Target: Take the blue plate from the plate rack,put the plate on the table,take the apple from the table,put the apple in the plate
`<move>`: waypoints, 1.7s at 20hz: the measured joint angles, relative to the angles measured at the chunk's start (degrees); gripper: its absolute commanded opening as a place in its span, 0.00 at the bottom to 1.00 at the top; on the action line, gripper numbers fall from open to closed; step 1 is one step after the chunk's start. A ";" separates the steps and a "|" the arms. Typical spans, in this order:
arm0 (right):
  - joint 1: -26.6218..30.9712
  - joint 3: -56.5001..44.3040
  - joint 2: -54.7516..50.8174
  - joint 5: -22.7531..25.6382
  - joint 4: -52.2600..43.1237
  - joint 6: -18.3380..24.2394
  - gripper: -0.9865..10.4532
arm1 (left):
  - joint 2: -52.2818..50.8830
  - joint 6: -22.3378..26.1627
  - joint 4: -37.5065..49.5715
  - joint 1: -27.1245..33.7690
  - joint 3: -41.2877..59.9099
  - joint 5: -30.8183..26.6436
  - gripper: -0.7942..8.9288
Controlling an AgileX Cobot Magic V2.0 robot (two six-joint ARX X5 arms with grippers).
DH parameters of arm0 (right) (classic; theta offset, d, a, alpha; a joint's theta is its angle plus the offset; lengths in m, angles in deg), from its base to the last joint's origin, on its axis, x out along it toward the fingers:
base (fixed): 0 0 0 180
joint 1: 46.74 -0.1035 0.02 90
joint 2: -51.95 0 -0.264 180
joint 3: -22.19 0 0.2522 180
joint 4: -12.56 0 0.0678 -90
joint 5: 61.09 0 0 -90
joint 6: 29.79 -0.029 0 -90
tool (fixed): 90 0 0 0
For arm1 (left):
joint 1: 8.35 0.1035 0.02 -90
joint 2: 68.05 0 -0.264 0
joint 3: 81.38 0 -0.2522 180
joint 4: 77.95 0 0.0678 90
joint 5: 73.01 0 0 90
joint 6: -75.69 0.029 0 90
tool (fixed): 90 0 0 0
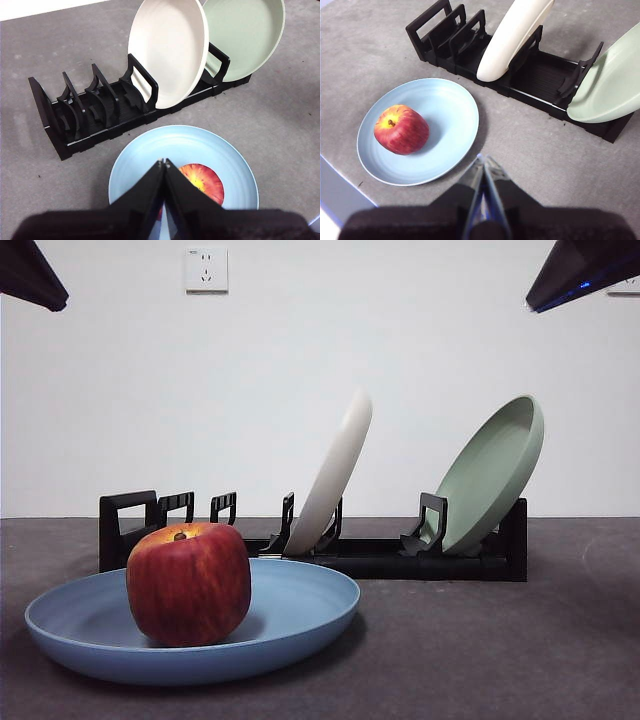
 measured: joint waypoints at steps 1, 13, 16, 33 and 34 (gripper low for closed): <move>0.00 0.00 0.00 0.00 0.00 0.02 0.08 | -0.02 0.00 0.00 0.00 0.00 0.00 0.08; 0.00 0.00 -0.02 0.00 0.00 0.00 0.08 | -10.84 2.23 9.90 24.46 4.04 -0.52 0.08; 0.00 0.00 -0.02 0.02 0.02 0.00 0.08 | -19.30 2.25 19.91 35.30 13.81 6.51 0.08; 0.00 0.00 -0.04 0.00 0.02 0.02 0.08 | -33.97 6.67 17.46 47.93 34.71 16.35 0.08; 0.00 0.00 -0.04 0.00 0.04 0.02 0.08 | -33.97 6.62 17.46 47.93 34.71 17.05 0.08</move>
